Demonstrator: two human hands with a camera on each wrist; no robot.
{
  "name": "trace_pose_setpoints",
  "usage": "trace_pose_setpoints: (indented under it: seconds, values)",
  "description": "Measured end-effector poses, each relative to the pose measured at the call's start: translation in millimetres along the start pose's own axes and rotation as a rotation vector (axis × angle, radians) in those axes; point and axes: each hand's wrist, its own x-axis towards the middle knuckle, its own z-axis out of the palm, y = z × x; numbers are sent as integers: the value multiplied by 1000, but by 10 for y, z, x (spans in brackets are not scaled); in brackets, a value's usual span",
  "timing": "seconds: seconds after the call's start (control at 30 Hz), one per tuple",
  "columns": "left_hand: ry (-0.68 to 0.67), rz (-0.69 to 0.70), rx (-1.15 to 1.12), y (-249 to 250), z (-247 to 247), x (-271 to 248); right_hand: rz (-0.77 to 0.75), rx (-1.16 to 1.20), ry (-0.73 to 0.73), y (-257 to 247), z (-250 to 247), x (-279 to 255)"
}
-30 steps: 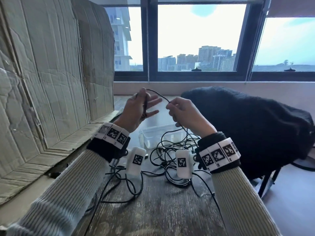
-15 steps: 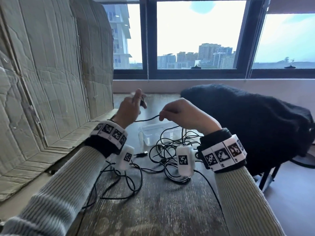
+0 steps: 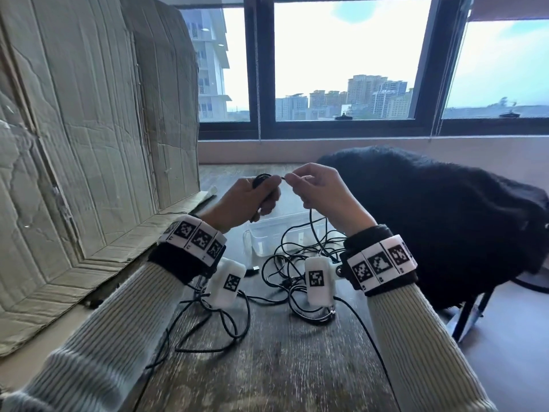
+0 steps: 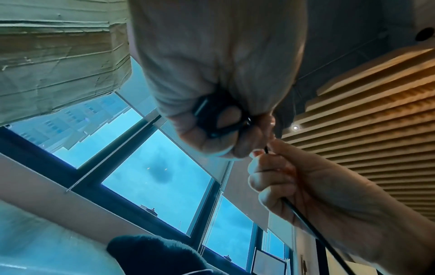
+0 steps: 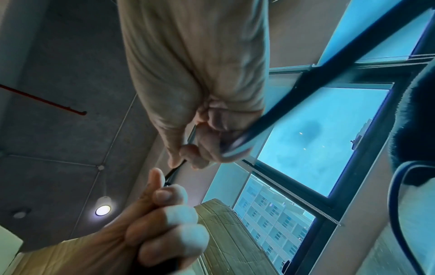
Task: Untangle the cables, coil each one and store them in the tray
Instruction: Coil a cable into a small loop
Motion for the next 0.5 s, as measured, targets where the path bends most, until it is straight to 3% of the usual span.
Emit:
trace_pose_setpoints:
  seconds: [0.17, 0.33, 0.43, 0.5]
  values:
    - [167, -64, -401, -46, 4, 69, 115, 37, -93, 29, 0, 1]
    - [311, -61, -714, -47, -123, 155, 48, -268, -167, 15, 28, -42]
    - [380, -73, -850, -43, -121, 155, 72, -386, -352, -24, 114, -86]
    - [444, -105, -787, -49, -116, 162, 97, -440, -514, -69, 142, -140]
